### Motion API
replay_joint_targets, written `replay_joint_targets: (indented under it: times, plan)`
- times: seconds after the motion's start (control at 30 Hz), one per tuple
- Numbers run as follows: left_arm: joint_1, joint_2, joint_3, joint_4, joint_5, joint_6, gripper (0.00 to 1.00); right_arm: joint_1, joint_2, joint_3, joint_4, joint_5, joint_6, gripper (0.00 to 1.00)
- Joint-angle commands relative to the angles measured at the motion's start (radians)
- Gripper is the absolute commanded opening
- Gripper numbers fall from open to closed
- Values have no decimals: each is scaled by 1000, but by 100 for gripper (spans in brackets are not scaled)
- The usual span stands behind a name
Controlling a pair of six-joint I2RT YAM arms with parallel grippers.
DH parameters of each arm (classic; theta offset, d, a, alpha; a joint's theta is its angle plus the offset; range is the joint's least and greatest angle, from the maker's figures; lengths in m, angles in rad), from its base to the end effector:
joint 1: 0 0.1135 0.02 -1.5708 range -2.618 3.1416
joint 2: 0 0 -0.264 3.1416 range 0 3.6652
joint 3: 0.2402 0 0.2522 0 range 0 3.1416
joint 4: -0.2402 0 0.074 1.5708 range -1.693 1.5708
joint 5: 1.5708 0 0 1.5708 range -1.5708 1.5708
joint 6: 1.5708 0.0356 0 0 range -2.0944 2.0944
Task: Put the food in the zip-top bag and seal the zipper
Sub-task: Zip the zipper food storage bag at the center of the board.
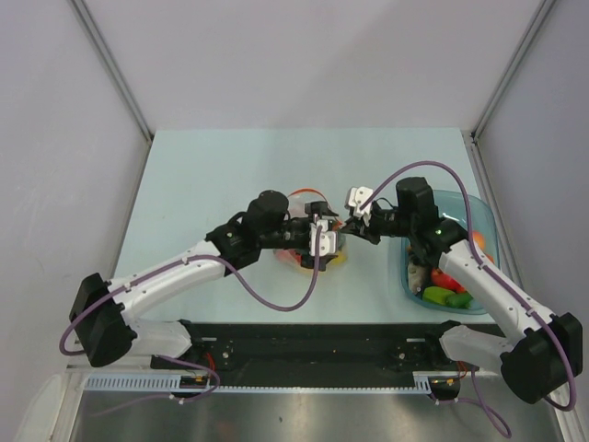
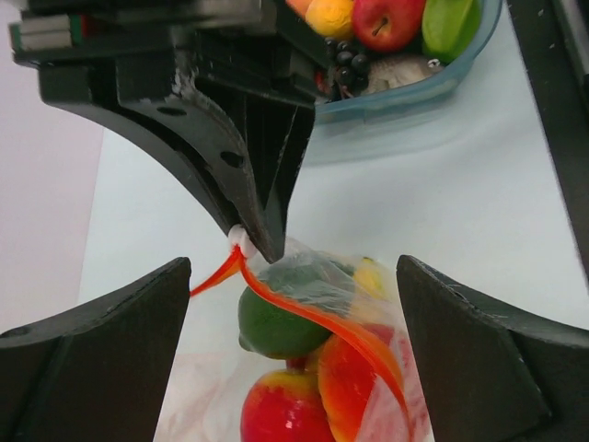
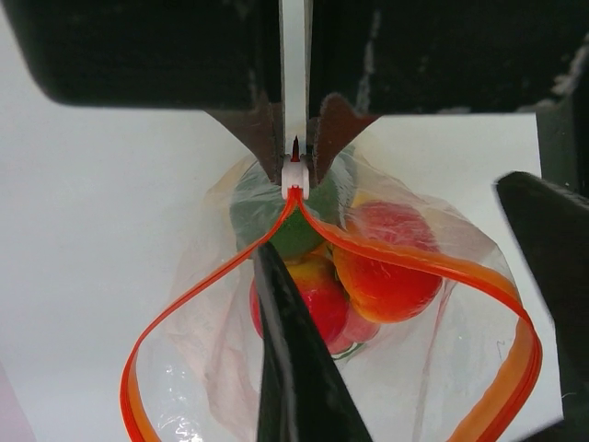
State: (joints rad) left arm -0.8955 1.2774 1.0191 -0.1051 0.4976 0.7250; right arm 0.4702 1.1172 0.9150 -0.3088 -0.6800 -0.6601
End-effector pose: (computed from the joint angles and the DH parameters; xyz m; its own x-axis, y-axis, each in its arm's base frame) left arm 0.1707 -0.2403 0.3242 0.4735 0.3410 -0.8121 0.8695 -0.0335 0.4928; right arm 0.2083 0.1310 0.3107 0.1714 -0.4477 -0.8776 -0.9319 0.2154 -0.2919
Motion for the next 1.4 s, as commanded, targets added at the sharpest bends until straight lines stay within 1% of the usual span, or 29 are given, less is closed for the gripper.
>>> replay_joint_targets:
  times: [0.0, 0.03, 0.07, 0.13, 0.23, 0.27, 0.3, 0.37, 0.43, 0.47, 0.53, 0.57, 0.6, 0.63, 0.7, 0.73, 0.77, 0.8, 0.83, 0.87, 0.9, 0.93, 1.03, 1.13, 1.23, 1.37]
  plan:
    - [15, 30, -17, 176, -39, 36, 94, 5, -28, 39, -15, -53, -58, 0]
    - [20, 36, -13, 182, -40, 42, 92, 5, -28, 39, -21, -58, -68, 0]
    - [24, 46, -10, 191, -39, 47, 88, 5, -27, 39, -23, -64, -79, 0]
    - [38, 60, 9, 183, -34, 66, 85, 5, -25, 39, -29, -70, -101, 0]
    - [53, 91, 35, 128, -13, 120, 75, 7, -25, 41, -42, -82, -139, 0]
    - [58, 99, 39, 113, -7, 138, 68, 10, -25, 39, -46, -84, -145, 0]
    - [69, 100, 41, 113, -4, 142, 65, 8, -25, 39, -55, -85, -154, 0]
    - [78, 103, 44, 65, 4, 158, 61, 8, -26, 39, -68, -87, -180, 0]
    - [82, 103, 42, 53, 4, 163, 60, 7, -30, 41, -91, -93, -206, 0]
    - [83, 105, 44, 38, 7, 172, 56, 8, -30, 41, -99, -96, -228, 0]
    - [84, 108, 52, 3, 21, 185, 44, 10, -30, 41, -92, -93, -223, 0]
    - [84, 109, 61, -8, 27, 192, 32, 10, -31, 39, -84, -92, -226, 0]
    - [84, 111, 64, -16, 27, 192, 27, 10, -30, 41, -79, -90, -225, 0]
    - [84, 112, 67, -24, 27, 189, 19, 10, -31, 41, -73, -90, -223, 0]
    - [84, 115, 73, -27, 25, 183, 12, 10, -34, 39, -55, -92, -211, 0]
    - [84, 117, 78, -33, 25, 171, 2, 8, -34, 39, -52, -95, -208, 0]
    - [84, 120, 87, -38, 24, 162, 0, 11, -36, 41, -41, -93, -193, 0]
    - [84, 122, 91, -39, 18, 151, 0, 7, -36, 39, -35, -89, -176, 5]
    - [87, 122, 95, -38, 19, 113, 0, 8, -33, 41, -26, -72, -150, 24]
    - [95, 123, 102, -35, 21, 91, 0, 4, -34, 41, -23, -66, -130, 33]
    - [101, 123, 104, -28, 28, 67, 0, -2, -34, 39, -26, -67, -98, 39]
    - [109, 120, 105, -25, 36, 18, 0, -17, -30, 39, -29, -73, -81, 42]
    - [132, 114, 101, -1, 38, -67, 0, -33, -45, 7, -32, -79, -62, 43]
    - [144, 105, 87, 24, 58, -111, 0, -35, -56, -34, 22, -70, -18, 42]
    - [145, 83, 55, 67, 56, -145, 0, -41, -45, -47, 77, -72, 25, 40]
    - [147, 73, 32, 73, 48, -162, 0, -48, -27, -56, 132, -85, 75, 39]
